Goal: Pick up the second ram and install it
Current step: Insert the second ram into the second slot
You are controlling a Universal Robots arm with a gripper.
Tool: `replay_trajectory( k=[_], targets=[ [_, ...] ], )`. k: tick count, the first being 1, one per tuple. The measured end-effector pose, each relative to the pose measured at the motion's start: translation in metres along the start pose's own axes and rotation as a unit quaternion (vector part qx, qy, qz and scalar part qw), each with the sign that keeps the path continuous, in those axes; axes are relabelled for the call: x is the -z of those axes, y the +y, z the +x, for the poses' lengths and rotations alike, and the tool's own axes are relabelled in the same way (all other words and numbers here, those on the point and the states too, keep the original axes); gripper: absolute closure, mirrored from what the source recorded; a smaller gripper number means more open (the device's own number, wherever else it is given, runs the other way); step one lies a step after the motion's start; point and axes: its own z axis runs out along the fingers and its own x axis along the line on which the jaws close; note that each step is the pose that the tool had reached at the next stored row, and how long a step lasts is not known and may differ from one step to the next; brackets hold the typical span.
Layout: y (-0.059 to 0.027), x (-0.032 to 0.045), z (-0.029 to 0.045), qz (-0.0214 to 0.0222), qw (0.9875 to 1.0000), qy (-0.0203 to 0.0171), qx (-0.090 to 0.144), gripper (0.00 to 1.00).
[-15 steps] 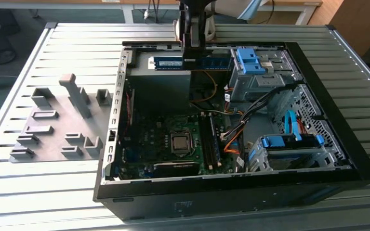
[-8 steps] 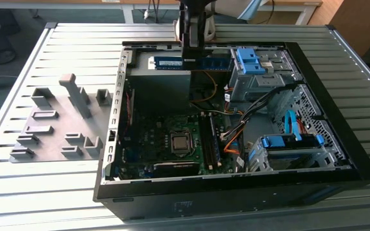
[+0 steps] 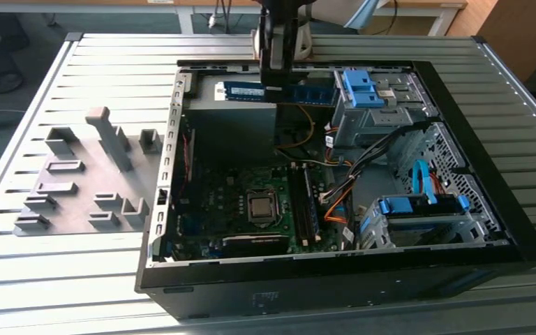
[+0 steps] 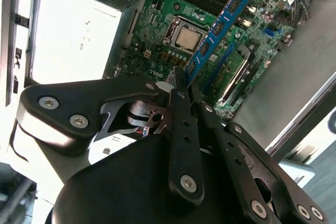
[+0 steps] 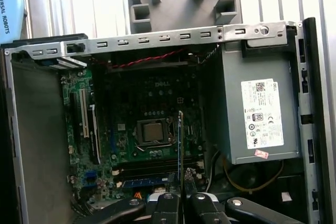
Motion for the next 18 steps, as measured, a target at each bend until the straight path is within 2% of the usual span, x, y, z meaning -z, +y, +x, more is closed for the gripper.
replay_trajectory(
  k=[6, 10, 15, 18],
  targets=[
    [0.0, -0.0012, 0.0001, 0.001, 0.9991, 0.001, -0.043, 0.85],
    [0.0, -0.0018, 0.0001, 0.0015, 0.9978, 0.001, -0.066, 0.85],
    [0.0, -0.0025, 0.0001, 0.0021, 0.9954, 0.0011, -0.096, 0.85],
    [0.0, -0.0029, 0.0001, 0.0026, 0.9928, 0.0013, -0.119, 0.85]
  ],
)
